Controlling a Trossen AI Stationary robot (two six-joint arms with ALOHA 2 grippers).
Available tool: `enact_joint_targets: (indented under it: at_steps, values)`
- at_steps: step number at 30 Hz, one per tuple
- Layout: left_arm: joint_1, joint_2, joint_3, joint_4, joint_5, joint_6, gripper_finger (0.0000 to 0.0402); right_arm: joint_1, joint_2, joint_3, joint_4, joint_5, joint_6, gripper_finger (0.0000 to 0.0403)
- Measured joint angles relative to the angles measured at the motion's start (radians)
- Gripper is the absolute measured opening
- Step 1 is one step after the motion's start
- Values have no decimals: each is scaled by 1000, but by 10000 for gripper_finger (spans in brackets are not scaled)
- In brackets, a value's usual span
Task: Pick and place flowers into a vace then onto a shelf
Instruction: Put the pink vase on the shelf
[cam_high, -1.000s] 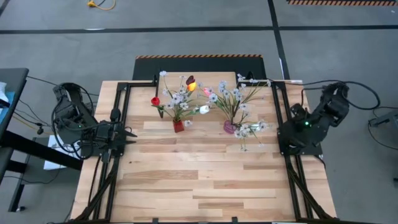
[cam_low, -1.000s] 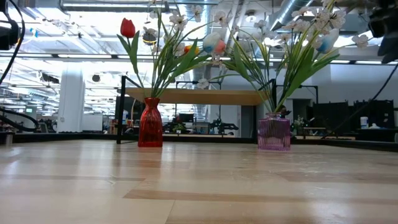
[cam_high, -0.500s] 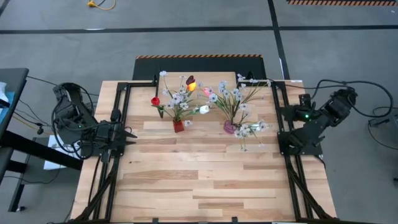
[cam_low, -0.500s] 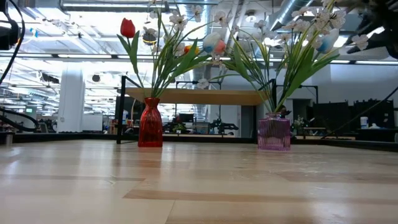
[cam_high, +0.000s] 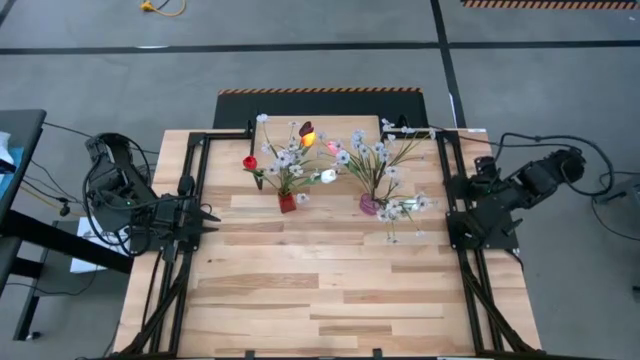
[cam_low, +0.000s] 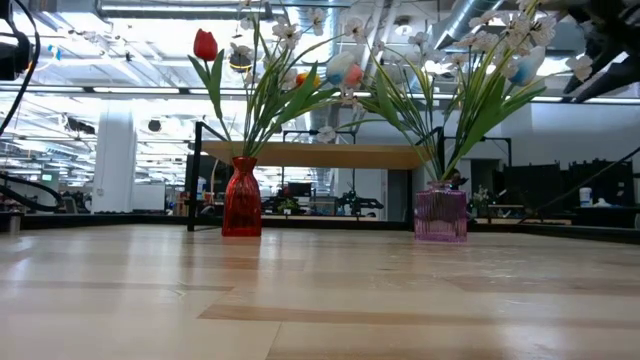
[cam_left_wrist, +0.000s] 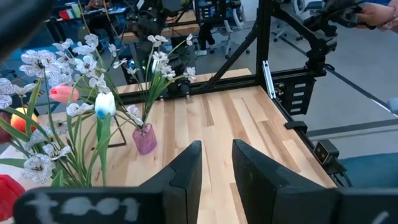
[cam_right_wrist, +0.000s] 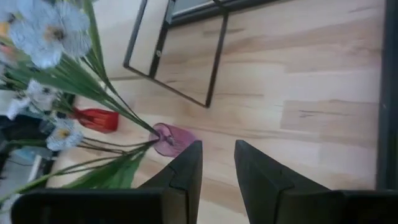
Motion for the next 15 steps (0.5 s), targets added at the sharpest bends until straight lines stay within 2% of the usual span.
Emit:
enact_joint_targets:
  at_steps: [5,9,12,15]
  values:
    - [0,0,0,0,-1,1,80,-79,109,52,70,1,-133,87]
    - [0,0,0,0,-1,4,80,-187,212,151,115,26,-323,87]
    - [0,0,0,0,-1,4,80,-321,287,228,99,17,-468,87]
    - [0,0,0,0,-1,3,80,-503,335,276,77,-46,-600,87]
